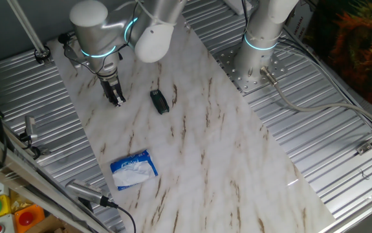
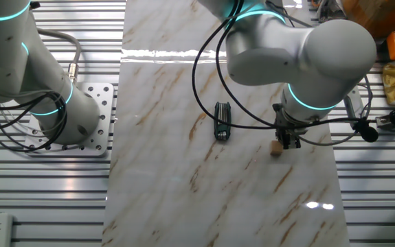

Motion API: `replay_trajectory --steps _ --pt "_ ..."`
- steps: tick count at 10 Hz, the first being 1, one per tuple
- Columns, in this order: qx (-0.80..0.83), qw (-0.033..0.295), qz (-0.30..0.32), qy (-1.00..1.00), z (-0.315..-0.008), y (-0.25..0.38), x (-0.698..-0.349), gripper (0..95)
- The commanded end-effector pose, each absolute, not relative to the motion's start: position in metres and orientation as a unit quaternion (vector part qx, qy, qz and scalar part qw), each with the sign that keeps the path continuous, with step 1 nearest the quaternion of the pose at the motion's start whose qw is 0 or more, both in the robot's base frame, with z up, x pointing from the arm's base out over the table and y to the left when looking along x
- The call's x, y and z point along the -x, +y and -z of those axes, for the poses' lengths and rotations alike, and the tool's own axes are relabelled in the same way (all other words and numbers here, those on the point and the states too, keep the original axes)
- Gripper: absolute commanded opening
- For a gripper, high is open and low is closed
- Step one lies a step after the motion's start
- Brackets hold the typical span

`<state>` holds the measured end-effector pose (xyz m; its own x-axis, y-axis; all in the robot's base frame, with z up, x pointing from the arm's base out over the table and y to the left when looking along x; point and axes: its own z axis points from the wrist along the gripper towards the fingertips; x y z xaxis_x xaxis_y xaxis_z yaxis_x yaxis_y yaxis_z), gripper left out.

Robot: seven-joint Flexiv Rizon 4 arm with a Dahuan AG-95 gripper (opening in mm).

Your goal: Approach and touch the side of the small block

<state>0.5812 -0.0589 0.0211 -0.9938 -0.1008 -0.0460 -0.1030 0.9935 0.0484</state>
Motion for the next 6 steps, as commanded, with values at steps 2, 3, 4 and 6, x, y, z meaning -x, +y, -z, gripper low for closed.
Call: replay_trajectory --steps 2,3,4,6 --pt "0.052 0.022 -0.026 0.998 -0.0216 -0.0581 -0.5823 0.0" --pt "0.052 0.021 -0.026 0.998 -0.0216 -0.0580 -0.5823 0.0" --pt "0.051 0.021 -0.027 0.998 -0.0215 -0.0577 -0.5824 0.0" --pt "0.051 0.020 -0.029 0.998 -0.0219 -0.0576 -0.5827 0.0"
